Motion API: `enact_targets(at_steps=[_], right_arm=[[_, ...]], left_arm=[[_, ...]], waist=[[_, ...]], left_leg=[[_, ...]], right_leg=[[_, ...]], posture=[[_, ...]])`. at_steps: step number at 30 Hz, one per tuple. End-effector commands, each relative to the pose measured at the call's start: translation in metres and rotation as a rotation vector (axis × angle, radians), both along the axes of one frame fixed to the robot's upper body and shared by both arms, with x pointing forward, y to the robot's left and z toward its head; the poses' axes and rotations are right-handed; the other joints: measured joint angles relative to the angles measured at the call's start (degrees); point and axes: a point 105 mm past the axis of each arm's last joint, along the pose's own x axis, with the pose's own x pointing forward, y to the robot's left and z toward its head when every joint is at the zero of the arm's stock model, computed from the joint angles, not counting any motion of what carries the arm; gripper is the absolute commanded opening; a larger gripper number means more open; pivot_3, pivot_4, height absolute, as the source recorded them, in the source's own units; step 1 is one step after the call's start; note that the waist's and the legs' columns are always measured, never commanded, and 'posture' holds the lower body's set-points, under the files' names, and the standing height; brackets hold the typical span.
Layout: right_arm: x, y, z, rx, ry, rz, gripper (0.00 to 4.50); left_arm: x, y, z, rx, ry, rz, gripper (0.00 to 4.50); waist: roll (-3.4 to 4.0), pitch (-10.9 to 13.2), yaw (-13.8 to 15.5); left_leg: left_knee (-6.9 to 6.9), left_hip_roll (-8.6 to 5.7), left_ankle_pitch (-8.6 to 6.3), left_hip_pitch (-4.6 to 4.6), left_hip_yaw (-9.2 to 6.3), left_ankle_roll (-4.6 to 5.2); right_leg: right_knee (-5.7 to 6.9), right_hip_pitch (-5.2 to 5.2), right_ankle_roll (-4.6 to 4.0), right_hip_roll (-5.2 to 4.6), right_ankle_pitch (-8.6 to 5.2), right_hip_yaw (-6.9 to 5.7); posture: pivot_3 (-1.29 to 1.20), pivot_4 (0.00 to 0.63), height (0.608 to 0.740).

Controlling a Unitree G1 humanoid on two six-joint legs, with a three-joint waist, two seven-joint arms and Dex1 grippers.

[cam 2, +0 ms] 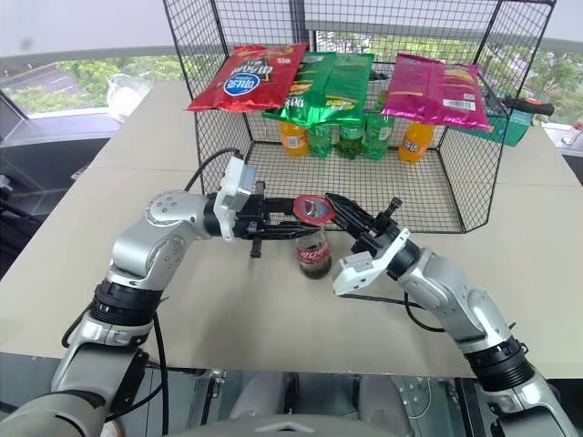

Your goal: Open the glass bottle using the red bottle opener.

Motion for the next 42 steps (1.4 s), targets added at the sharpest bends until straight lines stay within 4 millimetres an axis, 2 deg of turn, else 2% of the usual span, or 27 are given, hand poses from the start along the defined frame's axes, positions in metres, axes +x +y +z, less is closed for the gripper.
enact_targets(at_steps=[1, 5, 12, 15, 16, 18, 22, 24, 29, 32, 35, 36, 37, 42], right_arm=[[-0.009, 0.007, 0.016, -0.069, -0.07, 0.062, 0.0], [-0.009, -0.001, 0.043, -0.085, -0.135, 0.058, 0.0], [-0.013, -0.009, 0.076, -0.044, -0.19, 0.045, 0.0], [-0.011, -0.019, 0.078, 0.052, -0.104, -0.005, 0.0], [-0.01, -0.024, 0.075, 0.082, -0.054, -0.028, 0.0], [-0.005, -0.035, 0.056, 0.142, 0.123, -0.094, 0.0], [-0.008, -0.056, 0.021, 0.422, 0.51, -0.211, 0.0], [-0.01, -0.06, 0.007, 0.516, 0.676, -0.238, 0.0], [-0.018, -0.072, -0.056, 0.632, 1.208, -0.396, 0.0], [-0.018, -0.08, -0.075, 0.679, 1.382, -0.439, 0.0], [-0.011, -0.089, -0.082, 0.711, 1.448, -0.481, 0.0], [-0.007, -0.094, -0.083, 0.727, 1.459, -0.501, 0.86], [-0.003, -0.098, -0.084, 0.74, 1.465, -0.518, 1.21], [0.003, -0.108, -0.087, 0.706, 1.47, -0.553, 3.62]], left_arm=[[0.004, 0.001, -0.035, 0.127, 0.081, 0.036, 1.16], [0.004, 0.001, -0.036, 0.135, 0.084, 0.034, 1.16], [0.003, 0.001, -0.036, 0.126, 0.082, 0.033, 1.16], [0.001, -0.001, -0.034, 0.107, 0.073, 0.023, 1.16], [0.001, -0.001, -0.033, 0.099, 0.072, 0.019, 1.16], [0.0, -0.002, -0.032, 0.09, 0.066, 0.016, 1.16], [-0.002, -0.002, -0.03, 0.076, 0.036, 0.01, 1.16], [-0.002, -0.002, -0.029, 0.068, 0.032, 0.015, 1.16], [-0.005, -0.003, -0.024, 0.034, 0.014, 0.014, 1.16], [-0.007, -0.002, -0.025, 0.033, 0.008, 0.015, 1.16], [-0.008, -0.003, -0.025, 0.026, 0.0, 0.024, 1.16], [-0.008, -0.003, -0.024, 0.024, -0.003, 0.026, 1.16], [-0.008, -0.003, -0.024, 0.022, -0.004, 0.027, 1.16], [-0.009, -0.003, -0.023, 0.016, -0.018, 0.028, 1.16]], waist=[[0.06, 0.05, 0.01], [0.03, 0.3, -0.01], [0.02, 0.34, 0.09], [0.02, 0.33, 0.13], [0.01, 0.33, 0.16], [0.01, 0.33, 0.33], [0.11, 0.36, 0.35], [0.16, 0.38, 0.19], [0.18, 0.39, 0.25], [0.23, 0.43, 0.24], [0.24, 0.43, 0.2], [0.24, 0.44, 0.19], [0.24, 0.44, 0.18], [0.24, 0.45, 0.24]], left_leg=[[0.0, 0.0, 0.0, 0.0, 0.01, 0.0], [0.01, -0.01, 0.0, -0.06, 0.01, 0.0], [0.01, -0.04, 0.0, -0.33, -0.09, 0.0], [0.01, -0.03, 0.0, -0.34, -0.13, 0.0], [0.01, -0.03, 0.0, -0.34, -0.14, 0.0], [0.01, -0.03, 0.0, -0.38, -0.18, 0.0], [0.01, 0.0, 0.0, -0.63, -0.27, 0.0], [0.02, 0.0, 0.0, -0.71, -0.25, 0.0], [0.07, 0.02, 0.0, -0.7, -0.29, 0.0], [0.07, 0.0, 0.0, -0.74, -0.28, 0.0], [0.07, -0.03, 0.0, -0.81, -0.27, 0.0], [0.07, -0.04, 0.0, -0.85, -0.27, 0.0], [0.07, -0.06, 0.0, -0.88, -0.26, 0.0], [0.06, -0.16, 0.0, -0.93, -0.27, 0.0]], right_leg=[[0.0, 0.0, 0.0, 0.0, 0.0, 0.0], [0.0, -0.05, 0.01, 0.0, 0.01, 0.01], [-0.02, -0.16, -0.01, -0.02, 0.01, -0.11], [-0.02, -0.16, -0.02, -0.02, 0.01, -0.15], [-0.02, -0.16, -0.02, -0.02, 0.01, -0.17], [-0.03, -0.15, -0.02, -0.04, 0.0, -0.21], [-0.08, -0.28, -0.03, -0.12, 0.01, -0.31], [-0.07, -0.37, -0.02, -0.14, 0.01, -0.3], [-0.06, -0.37, -0.01, -0.15, 0.02, -0.34], [-0.08, -0.4, -0.01, -0.21, 0.01, -0.34], [-0.09, -0.5, -0.01, -0.22, 0.01, -0.33], [-0.09, -0.54, 0.0, -0.21, 0.02, -0.33], [-0.09, -0.57, 0.01, -0.2, 0.02, -0.33], [-0.09, -0.6, 0.14, -0.17, 0.08, -0.36]], posture=[[0.0, 0.15, 0.74], [0.0, 0.15, 0.74], [0.0, 0.15, 0.74], [0.0, 0.15, 0.74], [0.0, 0.15, 0.74], [0.0, 0.15, 0.74], [0.0, 0.15, 0.74], [0.0, 0.15, 0.74], [0.0, 0.15, 0.74], [0.0, 0.15, 0.74], [0.0, 0.15, 0.74], [0.0, 0.15, 0.74], [0.0, 0.15, 0.74], [0.0, 0.15, 0.74]])
